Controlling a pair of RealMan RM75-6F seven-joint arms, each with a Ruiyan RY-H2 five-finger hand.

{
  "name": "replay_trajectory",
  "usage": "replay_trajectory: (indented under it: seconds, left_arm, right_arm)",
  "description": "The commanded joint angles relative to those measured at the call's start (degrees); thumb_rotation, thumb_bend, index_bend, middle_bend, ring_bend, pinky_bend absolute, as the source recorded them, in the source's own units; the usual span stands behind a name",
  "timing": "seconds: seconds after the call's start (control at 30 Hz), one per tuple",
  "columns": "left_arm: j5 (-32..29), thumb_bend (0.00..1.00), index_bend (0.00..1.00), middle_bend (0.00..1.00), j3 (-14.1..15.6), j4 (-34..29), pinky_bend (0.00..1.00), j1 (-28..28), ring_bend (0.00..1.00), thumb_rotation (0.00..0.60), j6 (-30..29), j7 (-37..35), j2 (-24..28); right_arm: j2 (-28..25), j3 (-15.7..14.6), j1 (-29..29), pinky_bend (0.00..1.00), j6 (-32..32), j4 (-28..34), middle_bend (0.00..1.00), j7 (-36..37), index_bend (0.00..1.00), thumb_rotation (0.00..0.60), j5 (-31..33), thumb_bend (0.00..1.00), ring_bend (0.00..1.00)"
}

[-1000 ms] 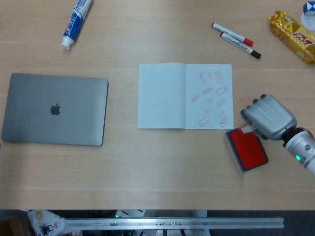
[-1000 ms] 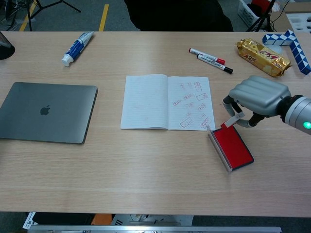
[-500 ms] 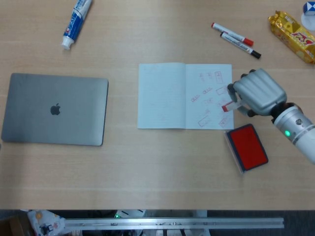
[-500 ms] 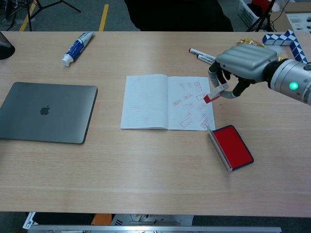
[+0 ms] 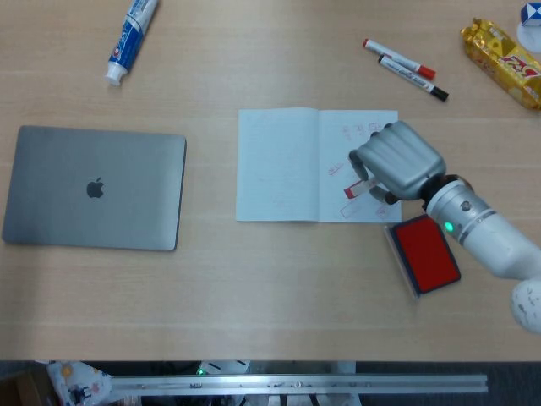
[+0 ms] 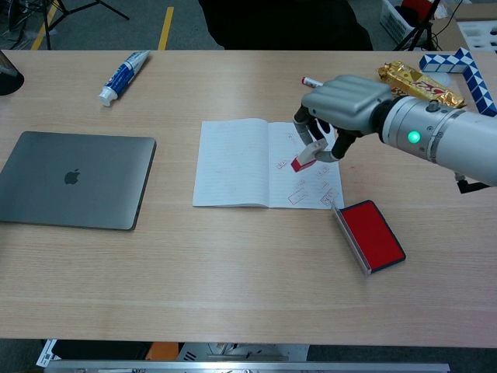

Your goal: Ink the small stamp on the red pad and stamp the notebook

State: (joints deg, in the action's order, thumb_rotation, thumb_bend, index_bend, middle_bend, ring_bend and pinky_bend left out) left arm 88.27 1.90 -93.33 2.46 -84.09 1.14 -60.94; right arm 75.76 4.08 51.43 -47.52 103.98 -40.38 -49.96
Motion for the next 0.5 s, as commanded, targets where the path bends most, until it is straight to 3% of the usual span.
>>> replay_trajectory:
  seconds: [0.03, 0.5]
  left_arm:
    - [-0.03, 0.24, 0.15, 0.11, 0.02, 0.03, 0.23, -0.01, 0.25, 0.600, 0.07, -0.07, 0.02]
    - [-0.19, 0.24, 0.15, 0.11, 0.11, -0.24, 0.23, -0.34, 0.25, 0.600, -0.17, 0.13, 0.29]
  right_arm:
    - [1.11, -0.68, 1.22, 0.47, -0.23, -0.16, 0.64, -1.45, 0.79, 0.600, 1.00, 0.54, 0.49]
    - [8.33, -1.12, 7.54, 0.47, -1.81, -4.93, 0.64, -6.58, 0.79, 0.600, 7.64, 0.54, 0.49]
